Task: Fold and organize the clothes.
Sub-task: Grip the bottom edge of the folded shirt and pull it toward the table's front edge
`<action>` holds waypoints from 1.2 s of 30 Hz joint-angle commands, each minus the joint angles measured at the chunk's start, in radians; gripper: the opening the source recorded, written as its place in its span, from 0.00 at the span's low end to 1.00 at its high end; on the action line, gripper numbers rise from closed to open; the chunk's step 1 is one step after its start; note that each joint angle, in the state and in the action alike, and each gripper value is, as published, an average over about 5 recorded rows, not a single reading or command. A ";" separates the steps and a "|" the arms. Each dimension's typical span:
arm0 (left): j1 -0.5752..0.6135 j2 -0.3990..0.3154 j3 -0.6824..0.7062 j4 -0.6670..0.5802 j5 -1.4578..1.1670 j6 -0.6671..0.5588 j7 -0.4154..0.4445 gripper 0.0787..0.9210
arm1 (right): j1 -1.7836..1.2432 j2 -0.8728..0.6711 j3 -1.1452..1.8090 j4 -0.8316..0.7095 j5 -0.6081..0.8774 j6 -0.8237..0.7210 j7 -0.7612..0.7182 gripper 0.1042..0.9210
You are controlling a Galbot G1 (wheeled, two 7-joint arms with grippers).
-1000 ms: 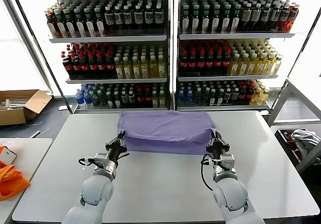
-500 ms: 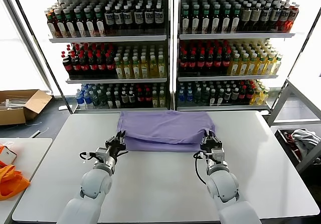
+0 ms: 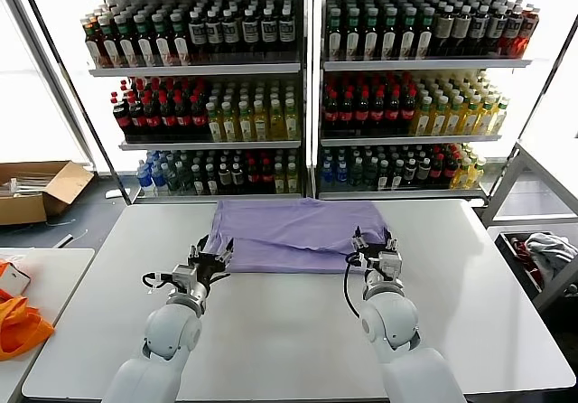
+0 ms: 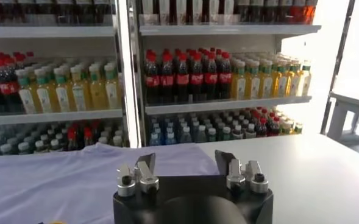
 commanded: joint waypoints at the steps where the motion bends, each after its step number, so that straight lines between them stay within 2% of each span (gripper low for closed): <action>1: 0.052 0.001 -0.004 -0.063 0.017 0.026 -0.012 0.78 | -0.106 -0.027 0.022 0.085 -0.011 -0.023 0.034 0.86; 4: 0.065 0.000 -0.007 -0.065 0.026 0.026 -0.013 0.86 | -0.147 -0.043 0.046 0.093 -0.015 -0.025 0.024 0.88; 7: 0.070 0.001 -0.009 -0.062 0.031 0.030 -0.013 0.88 | -0.171 -0.053 0.066 0.092 -0.015 -0.031 0.017 0.88; 20: 0.058 0.006 -0.003 -0.034 0.003 0.113 -0.021 0.88 | -0.161 -0.061 0.094 0.032 0.024 -0.085 0.003 0.88; 36: 0.018 0.021 -0.009 0.018 -0.042 0.117 -0.026 0.88 | -0.074 -0.015 0.069 -0.068 0.025 -0.099 0.007 0.88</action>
